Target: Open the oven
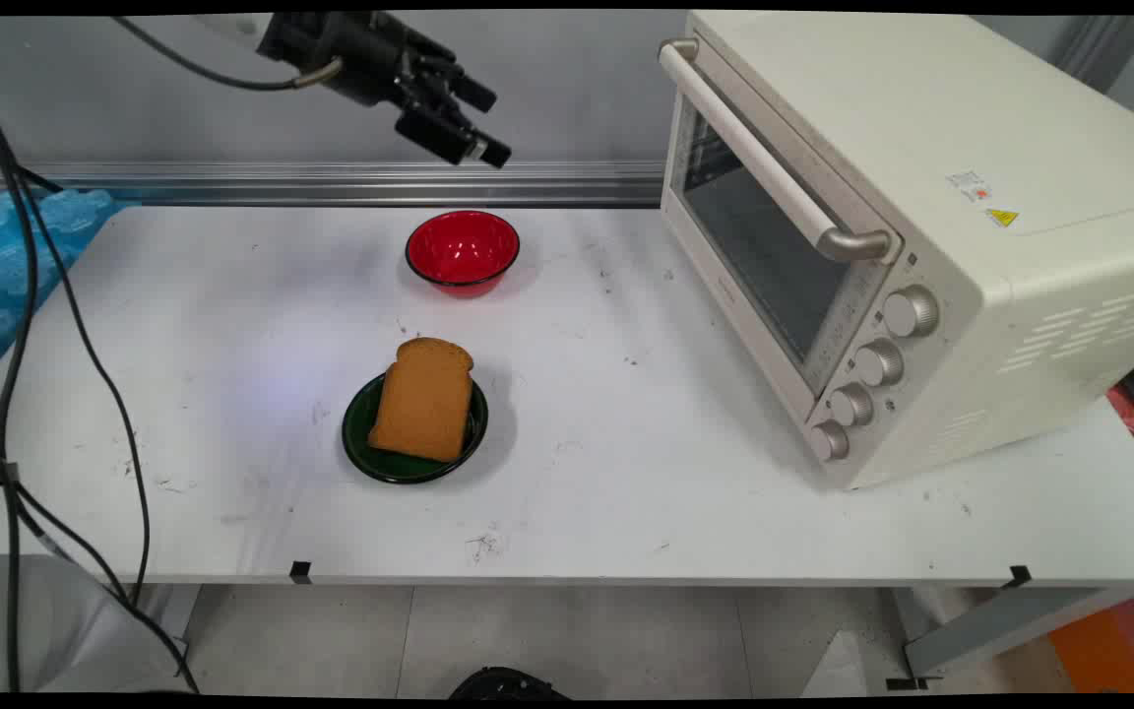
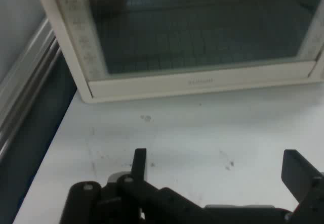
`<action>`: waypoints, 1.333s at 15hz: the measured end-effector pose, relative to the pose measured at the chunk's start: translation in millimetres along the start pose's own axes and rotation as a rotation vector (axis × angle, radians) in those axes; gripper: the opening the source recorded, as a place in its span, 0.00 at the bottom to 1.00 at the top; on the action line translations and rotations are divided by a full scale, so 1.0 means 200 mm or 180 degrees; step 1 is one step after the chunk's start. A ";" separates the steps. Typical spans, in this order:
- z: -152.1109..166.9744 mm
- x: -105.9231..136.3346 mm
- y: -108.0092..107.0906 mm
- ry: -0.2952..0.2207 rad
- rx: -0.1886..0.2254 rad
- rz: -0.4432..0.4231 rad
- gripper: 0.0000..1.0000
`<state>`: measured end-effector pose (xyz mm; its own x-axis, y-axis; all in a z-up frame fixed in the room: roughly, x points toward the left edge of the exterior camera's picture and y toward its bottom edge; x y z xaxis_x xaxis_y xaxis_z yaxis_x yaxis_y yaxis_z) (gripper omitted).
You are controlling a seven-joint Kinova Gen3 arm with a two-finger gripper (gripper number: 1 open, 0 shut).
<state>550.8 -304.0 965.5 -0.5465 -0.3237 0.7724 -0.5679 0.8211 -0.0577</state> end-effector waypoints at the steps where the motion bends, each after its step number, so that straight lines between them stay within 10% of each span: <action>1: 0.01 0.03 0.00 0.0008 0.0004 0.0002 1.00; 18: 0.23 0.47 0.02 0.0217 0.0045 -0.0004 1.00; 19: 0.26 0.50 0.02 0.0232 0.0049 -0.0013 0.00; 20: 0.28 0.53 0.02 0.0249 0.0058 -0.0028 0.00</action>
<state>456.0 -362.2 1011.1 -0.4920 -0.2926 0.8200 -0.5840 0.8094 -0.0615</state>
